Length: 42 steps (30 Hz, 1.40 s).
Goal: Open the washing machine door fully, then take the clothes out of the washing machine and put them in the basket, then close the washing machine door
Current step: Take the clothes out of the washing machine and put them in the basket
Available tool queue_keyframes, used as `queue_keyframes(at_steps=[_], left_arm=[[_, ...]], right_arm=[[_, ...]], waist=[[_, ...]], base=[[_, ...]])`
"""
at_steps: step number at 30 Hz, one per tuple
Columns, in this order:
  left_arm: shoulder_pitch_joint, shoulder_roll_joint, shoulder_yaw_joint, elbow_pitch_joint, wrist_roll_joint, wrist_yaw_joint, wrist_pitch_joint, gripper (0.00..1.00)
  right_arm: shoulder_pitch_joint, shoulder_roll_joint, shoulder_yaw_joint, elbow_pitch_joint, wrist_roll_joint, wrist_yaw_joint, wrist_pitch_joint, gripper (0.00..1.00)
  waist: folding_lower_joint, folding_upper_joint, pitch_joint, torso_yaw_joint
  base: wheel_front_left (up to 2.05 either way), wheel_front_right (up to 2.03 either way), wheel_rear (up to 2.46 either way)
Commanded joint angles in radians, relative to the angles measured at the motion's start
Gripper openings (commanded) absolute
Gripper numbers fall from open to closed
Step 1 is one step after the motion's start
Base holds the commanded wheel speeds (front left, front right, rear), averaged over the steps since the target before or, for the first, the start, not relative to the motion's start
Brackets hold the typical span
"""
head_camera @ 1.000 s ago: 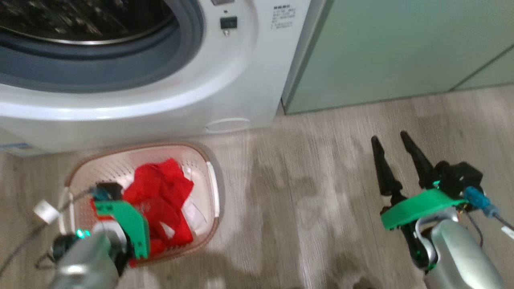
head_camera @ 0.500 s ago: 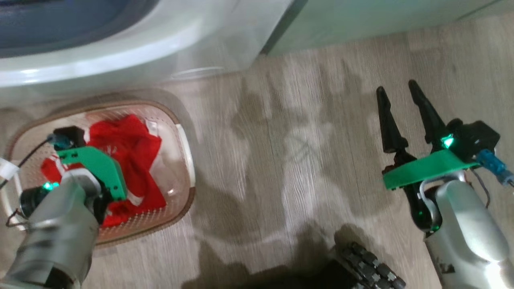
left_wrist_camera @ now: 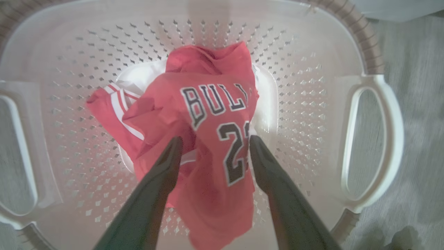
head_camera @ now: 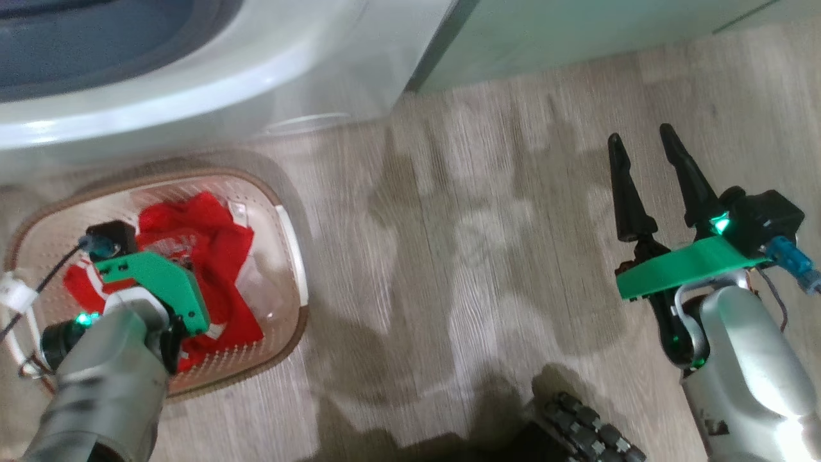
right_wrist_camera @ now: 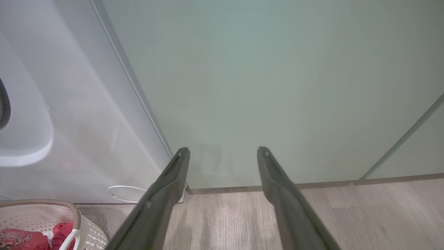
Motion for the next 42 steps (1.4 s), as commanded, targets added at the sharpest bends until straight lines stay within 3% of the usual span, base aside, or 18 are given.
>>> queue_keyframes(at_steps=[1,6,16,22,29,42], left_arm=[[0.019,0.026,0.027,-0.005,-0.004,0.007,-0.049,1.00],[0.030,0.028,0.022,-0.005,0.003,0.003,-0.135,1.00],[0.072,0.069,0.030,-0.039,0.005,-0.072,-0.301,1.00],[0.176,0.129,0.150,-0.335,0.071,-0.036,-0.309,1.00],[0.377,0.114,0.304,-0.592,0.185,-0.033,-0.309,1.00],[0.624,0.044,0.435,-0.795,0.290,-0.091,-0.309,1.00]], right_arm=[[0.037,-0.006,0.015,-0.017,-0.007,0.007,-0.009,1.00],[0.055,-0.006,0.026,-0.004,-0.005,0.007,-0.009,1.00],[0.127,0.006,0.043,0.023,0.007,0.007,-0.009,1.00],[0.176,0.015,0.035,0.029,0.018,0.007,-0.009,1.00],[0.234,0.021,0.025,0.032,0.019,0.007,-0.009,1.00],[0.334,0.033,-0.019,-0.013,-0.025,0.007,-0.009,1.00]], waist=[[-0.0001,0.0000,-0.059,0.022],[-0.0001,0.0000,-0.135,0.045],[-0.0001,0.0000,-0.333,0.081],[-0.0001,0.0000,-0.425,0.096],[-0.0001,0.0000,-0.530,0.089],[-0.0001,0.0000,-0.632,0.078]], base=[[0.00,0.00,0.00],[0.00,0.00,0.00],[0.00,0.00,0.00],[0.00,0.00,0.00],[0.00,0.00,0.00],[0.00,0.00,0.00]])
